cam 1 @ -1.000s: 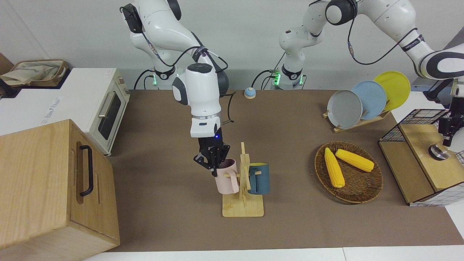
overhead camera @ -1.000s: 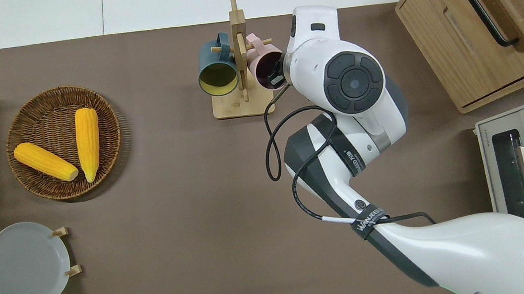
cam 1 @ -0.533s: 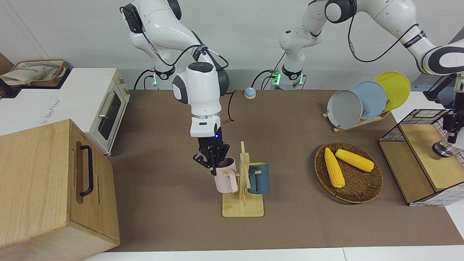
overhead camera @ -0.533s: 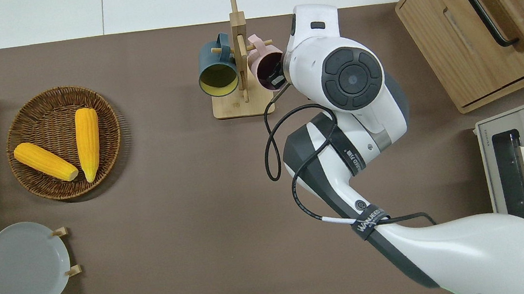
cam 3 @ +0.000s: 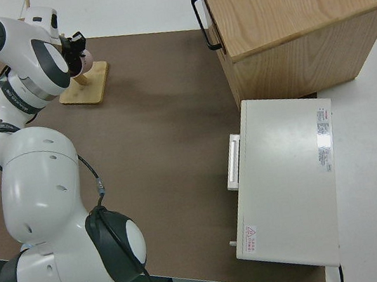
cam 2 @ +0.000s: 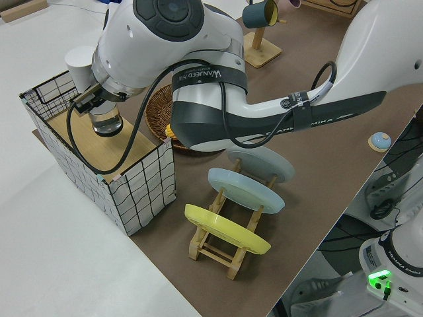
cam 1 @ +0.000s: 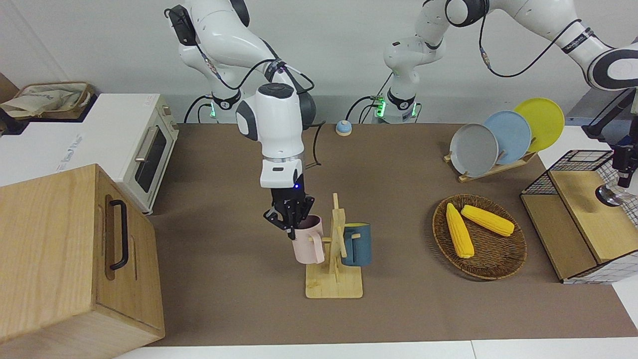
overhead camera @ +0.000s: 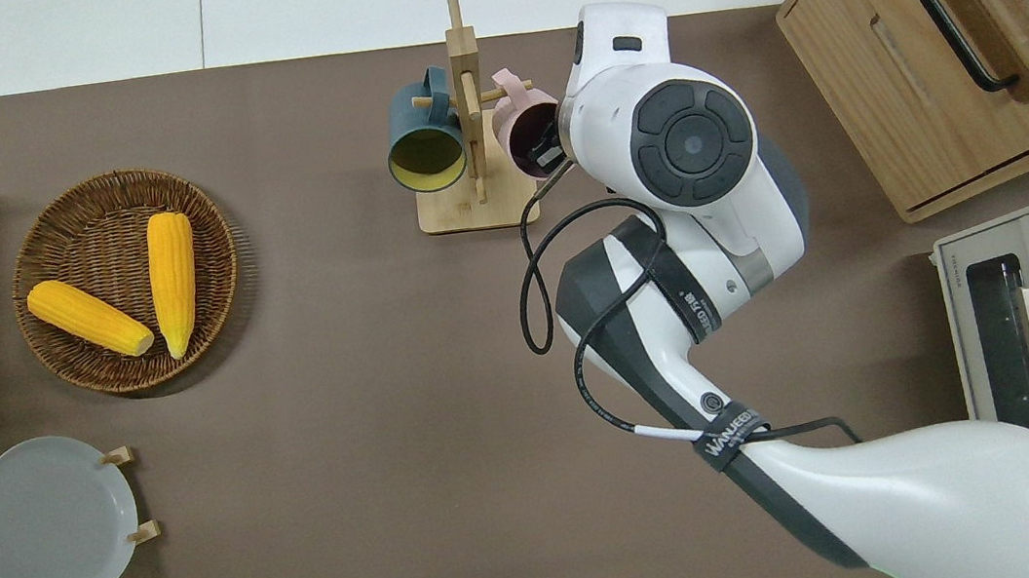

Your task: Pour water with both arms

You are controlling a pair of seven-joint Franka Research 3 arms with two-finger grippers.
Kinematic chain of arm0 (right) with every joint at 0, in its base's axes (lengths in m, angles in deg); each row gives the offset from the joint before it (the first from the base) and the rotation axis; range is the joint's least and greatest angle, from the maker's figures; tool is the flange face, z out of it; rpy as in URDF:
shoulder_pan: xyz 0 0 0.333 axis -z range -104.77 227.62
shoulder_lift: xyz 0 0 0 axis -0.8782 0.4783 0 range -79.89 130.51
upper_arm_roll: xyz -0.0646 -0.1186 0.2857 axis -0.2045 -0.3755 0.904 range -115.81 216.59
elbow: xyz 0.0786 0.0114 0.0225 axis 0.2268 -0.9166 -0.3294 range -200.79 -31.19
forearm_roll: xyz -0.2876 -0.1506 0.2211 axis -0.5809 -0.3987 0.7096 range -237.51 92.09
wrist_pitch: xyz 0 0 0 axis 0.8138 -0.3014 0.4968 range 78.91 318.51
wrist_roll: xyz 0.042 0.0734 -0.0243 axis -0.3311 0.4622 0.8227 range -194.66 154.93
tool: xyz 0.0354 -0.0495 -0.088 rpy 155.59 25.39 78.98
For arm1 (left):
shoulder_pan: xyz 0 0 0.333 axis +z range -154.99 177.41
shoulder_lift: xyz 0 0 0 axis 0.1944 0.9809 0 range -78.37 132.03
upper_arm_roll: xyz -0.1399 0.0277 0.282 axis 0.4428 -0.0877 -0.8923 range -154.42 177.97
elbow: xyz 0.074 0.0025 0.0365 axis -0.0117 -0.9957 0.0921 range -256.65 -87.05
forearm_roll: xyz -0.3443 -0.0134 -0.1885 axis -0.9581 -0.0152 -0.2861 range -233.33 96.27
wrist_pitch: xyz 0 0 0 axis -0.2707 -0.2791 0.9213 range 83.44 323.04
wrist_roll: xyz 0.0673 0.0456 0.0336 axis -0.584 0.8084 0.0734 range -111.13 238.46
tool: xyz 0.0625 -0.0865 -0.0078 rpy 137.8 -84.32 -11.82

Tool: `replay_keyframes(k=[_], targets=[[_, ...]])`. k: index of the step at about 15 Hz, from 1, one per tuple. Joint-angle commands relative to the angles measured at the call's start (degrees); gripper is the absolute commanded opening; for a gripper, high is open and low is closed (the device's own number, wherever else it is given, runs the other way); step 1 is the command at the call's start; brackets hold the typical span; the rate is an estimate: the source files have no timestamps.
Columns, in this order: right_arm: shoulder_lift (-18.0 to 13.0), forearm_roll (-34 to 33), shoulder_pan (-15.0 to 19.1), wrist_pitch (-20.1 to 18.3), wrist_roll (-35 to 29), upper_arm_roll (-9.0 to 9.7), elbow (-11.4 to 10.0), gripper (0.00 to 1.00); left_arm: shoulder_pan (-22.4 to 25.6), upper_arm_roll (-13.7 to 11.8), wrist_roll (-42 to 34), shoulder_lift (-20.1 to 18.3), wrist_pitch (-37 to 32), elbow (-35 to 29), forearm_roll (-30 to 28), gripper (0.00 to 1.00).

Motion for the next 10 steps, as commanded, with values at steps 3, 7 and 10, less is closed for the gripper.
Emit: replay_keyframes(k=[3,7,10], targets=[[-0.34,1.18,-0.05,-1.92,-0.23,0.01,1.05,0.000,-0.28,-0.33,2.81,-3.02,-2.35,0.73,2.20,0.00],[-0.43,1.18,-0.05,-3.32,-0.05,0.01,1.92,0.000,-0.28,-0.15,2.90,-4.17,-2.62,0.73,3.78,0.00],[-0.43,1.18,-0.05,-3.77,0.04,0.01,2.37,0.000,-0.28,-0.15,2.90,-4.52,-2.70,0.73,3.78,0.00]])
